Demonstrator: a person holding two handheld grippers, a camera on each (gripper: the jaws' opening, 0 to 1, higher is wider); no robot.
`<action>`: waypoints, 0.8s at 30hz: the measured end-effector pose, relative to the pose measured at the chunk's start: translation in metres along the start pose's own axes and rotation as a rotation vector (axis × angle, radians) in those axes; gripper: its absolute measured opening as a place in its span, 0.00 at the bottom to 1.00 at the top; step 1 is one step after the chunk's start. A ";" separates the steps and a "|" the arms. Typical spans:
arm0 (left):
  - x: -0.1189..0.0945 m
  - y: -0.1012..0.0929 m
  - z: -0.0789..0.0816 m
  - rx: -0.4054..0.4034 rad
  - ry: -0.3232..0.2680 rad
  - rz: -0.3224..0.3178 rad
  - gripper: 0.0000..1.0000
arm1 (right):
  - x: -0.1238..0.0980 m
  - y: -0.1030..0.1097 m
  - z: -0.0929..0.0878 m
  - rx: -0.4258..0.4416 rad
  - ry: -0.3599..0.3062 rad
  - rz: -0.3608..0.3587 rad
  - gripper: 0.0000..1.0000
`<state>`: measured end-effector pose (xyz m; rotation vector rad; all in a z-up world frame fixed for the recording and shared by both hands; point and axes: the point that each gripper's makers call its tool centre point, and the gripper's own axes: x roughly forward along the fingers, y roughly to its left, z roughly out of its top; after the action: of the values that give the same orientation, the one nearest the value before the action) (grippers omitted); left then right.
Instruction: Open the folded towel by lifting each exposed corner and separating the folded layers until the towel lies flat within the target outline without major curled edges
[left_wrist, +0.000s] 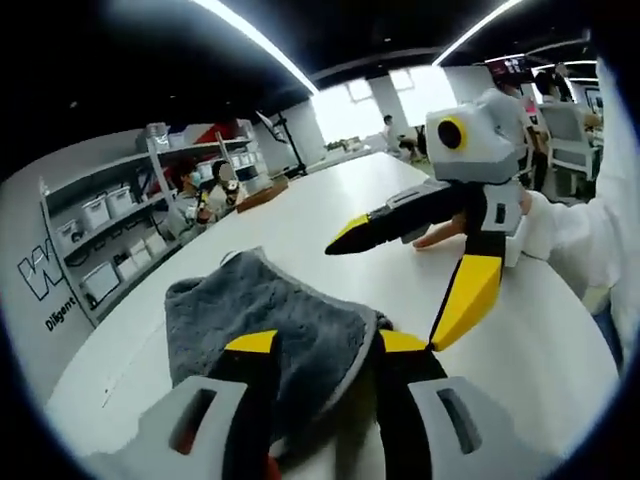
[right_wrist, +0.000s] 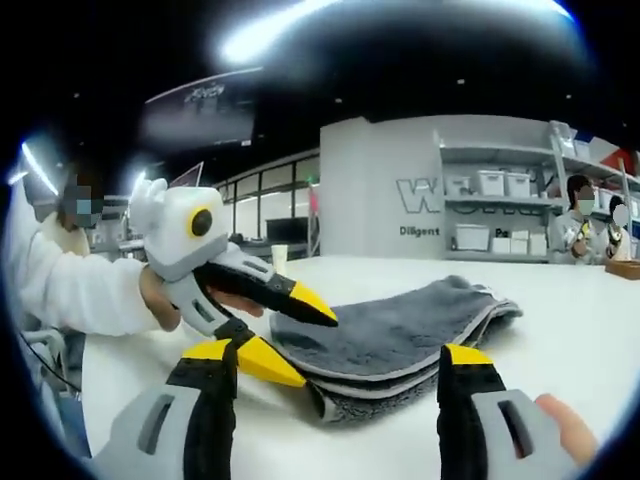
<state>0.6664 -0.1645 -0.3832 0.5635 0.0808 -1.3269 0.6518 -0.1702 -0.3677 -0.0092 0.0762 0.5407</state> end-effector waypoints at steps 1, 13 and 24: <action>0.000 -0.002 0.000 0.004 0.001 -0.007 0.31 | 0.000 0.001 0.000 -0.001 0.001 0.003 0.81; 0.005 -0.013 0.002 0.079 0.026 -0.052 0.08 | -0.003 -0.002 0.000 -0.003 -0.002 -0.003 0.79; 0.002 -0.002 0.006 -0.081 -0.013 -0.039 0.04 | -0.006 -0.010 0.003 0.013 -0.017 -0.035 0.80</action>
<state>0.6639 -0.1692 -0.3791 0.4869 0.1350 -1.3585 0.6517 -0.1816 -0.3646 0.0066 0.0632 0.5050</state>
